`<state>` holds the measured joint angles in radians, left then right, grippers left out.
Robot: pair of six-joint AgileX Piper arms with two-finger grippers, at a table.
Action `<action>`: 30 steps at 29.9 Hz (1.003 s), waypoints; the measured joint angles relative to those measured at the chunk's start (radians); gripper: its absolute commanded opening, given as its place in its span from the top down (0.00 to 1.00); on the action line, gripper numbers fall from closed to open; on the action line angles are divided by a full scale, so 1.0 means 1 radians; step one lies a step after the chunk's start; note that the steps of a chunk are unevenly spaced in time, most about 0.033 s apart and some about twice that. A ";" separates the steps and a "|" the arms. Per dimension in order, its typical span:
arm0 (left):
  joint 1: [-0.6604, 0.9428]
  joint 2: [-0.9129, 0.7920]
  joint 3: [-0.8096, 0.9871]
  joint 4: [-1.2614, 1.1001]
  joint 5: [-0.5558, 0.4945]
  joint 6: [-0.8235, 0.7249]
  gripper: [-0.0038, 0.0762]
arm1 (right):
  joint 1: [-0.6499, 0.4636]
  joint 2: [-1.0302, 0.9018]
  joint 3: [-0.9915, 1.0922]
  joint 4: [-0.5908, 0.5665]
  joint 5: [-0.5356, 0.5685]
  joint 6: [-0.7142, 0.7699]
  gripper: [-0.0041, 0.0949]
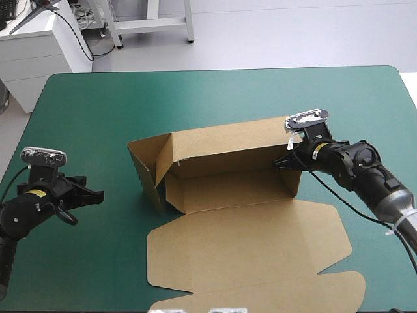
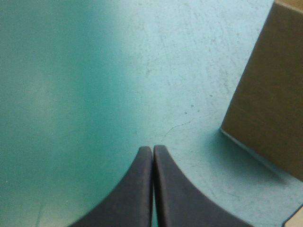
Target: Fold the box
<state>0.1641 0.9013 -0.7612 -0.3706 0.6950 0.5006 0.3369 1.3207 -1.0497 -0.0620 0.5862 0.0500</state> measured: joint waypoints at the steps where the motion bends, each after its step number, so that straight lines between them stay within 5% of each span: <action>1: 0.000 -0.009 0.016 0.012 -0.013 -0.003 0.96 | 0.000 0.000 -0.002 0.001 0.007 0.000 0.98; 15: 0.000 -0.030 0.038 0.116 -0.058 -0.094 0.96 | -0.001 0.000 -0.166 0.019 0.293 -0.027 0.98; 26: 0.000 -0.031 0.038 0.116 -0.076 -0.094 0.96 | -0.002 0.108 -0.187 0.028 0.270 -0.007 0.98; 30: 0.000 -0.031 0.038 0.115 -0.077 -0.094 0.96 | -0.004 0.180 -0.214 0.016 0.163 0.001 0.98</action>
<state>0.1641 0.8706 -0.7232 -0.2559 0.6178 0.4069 0.3329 1.5009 -1.2639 -0.0457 0.7488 0.0512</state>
